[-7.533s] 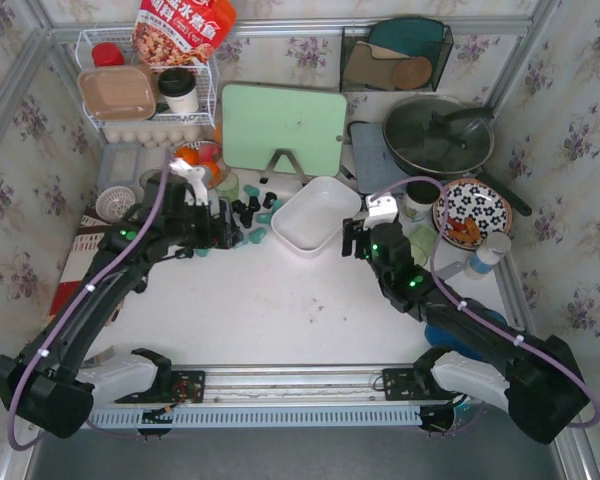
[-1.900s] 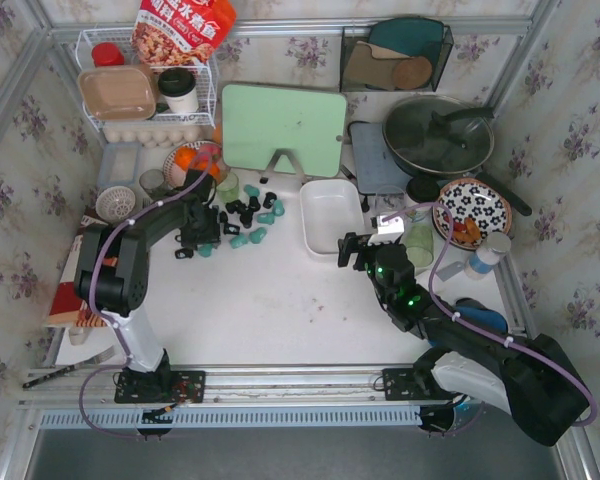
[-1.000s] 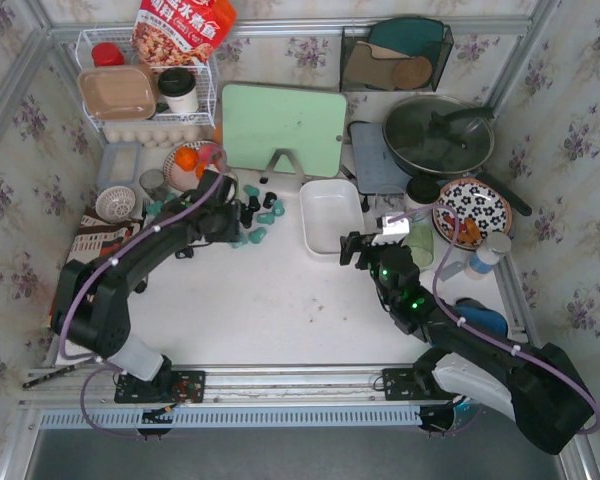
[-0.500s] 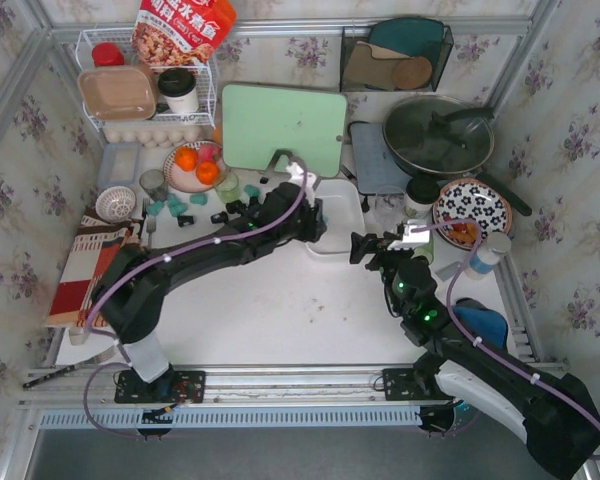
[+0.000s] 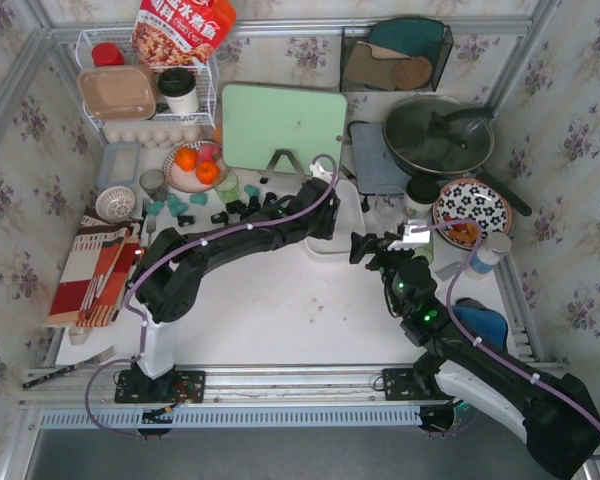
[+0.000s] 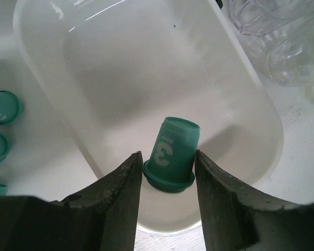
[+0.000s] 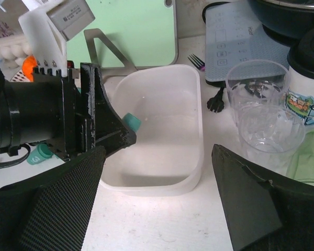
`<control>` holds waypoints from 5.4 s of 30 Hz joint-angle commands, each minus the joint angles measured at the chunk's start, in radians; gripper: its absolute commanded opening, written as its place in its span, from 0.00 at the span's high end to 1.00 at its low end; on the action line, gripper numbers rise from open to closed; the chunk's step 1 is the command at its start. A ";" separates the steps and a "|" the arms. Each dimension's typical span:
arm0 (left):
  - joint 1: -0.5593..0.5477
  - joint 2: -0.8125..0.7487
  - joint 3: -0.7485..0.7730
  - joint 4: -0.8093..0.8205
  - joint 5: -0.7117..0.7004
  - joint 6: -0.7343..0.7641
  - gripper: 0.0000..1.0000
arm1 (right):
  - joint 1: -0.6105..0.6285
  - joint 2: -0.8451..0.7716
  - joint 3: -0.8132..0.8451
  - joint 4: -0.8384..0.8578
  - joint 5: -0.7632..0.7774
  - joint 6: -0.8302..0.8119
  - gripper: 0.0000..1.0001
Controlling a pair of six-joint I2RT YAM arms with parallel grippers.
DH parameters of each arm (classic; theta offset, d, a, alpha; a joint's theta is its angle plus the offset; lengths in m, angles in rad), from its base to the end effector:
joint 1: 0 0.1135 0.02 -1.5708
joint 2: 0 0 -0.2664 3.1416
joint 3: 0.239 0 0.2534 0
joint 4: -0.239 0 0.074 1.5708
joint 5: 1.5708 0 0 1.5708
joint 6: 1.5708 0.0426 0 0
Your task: Mix the coffee capsules in the storage basket
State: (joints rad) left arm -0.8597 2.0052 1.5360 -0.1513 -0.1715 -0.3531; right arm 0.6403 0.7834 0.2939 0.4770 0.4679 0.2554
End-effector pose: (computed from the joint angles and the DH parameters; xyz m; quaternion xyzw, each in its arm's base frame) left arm 0.3143 -0.3538 0.2299 0.1841 0.8675 -0.1972 0.4179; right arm 0.1628 0.0974 0.2373 0.0275 0.7105 0.1473 0.6875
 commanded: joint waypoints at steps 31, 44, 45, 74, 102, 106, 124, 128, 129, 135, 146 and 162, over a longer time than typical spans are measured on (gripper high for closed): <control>0.146 -0.721 -0.479 -0.465 -0.710 -0.173 0.01 | -0.001 0.155 0.122 -0.116 0.153 0.062 0.00; 0.555 -0.663 -0.657 -0.351 -0.189 -0.091 0.01 | -0.001 0.133 0.085 -0.076 0.152 0.053 0.00; 0.593 -0.639 -0.656 -0.323 -0.121 -0.080 0.01 | -0.002 0.135 0.085 -0.076 0.147 0.052 0.00; 0.859 -0.278 -0.464 -0.273 0.258 0.024 0.32 | -0.001 0.166 0.083 -0.057 0.120 0.040 0.00; 0.689 -0.517 -0.587 -0.191 0.312 0.054 0.61 | 0.000 0.187 0.092 -0.052 0.084 0.042 0.00; 0.497 -0.688 -0.672 0.014 0.280 0.148 0.62 | -0.001 0.195 0.094 -0.045 0.051 0.046 0.01; 0.033 -0.679 -0.975 0.830 0.423 0.685 0.59 | -0.001 0.342 0.192 -0.046 -0.389 0.039 0.12; -0.005 -0.659 -1.031 0.922 0.506 0.870 0.58 | -0.001 0.357 0.197 -0.020 -0.507 0.028 0.18; -0.008 -0.657 -1.040 0.937 0.512 0.888 0.58 | 0.000 0.360 0.201 -0.015 -0.537 0.026 0.20; -0.011 -0.657 -1.037 0.937 0.545 0.928 0.59 | 0.000 0.350 0.183 0.052 -0.692 0.031 0.28; -0.024 -0.662 -0.994 0.904 0.497 0.935 0.65 | 0.000 0.359 0.195 0.034 -0.728 0.016 0.35; -0.073 -0.653 -0.964 0.883 0.460 1.006 0.67 | 0.000 0.437 0.228 0.028 -0.800 0.031 0.49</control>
State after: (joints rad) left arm -0.9237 1.3479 0.5629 0.7040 0.2909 0.6216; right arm 0.6403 1.2057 0.5098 0.4877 -0.3199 0.2871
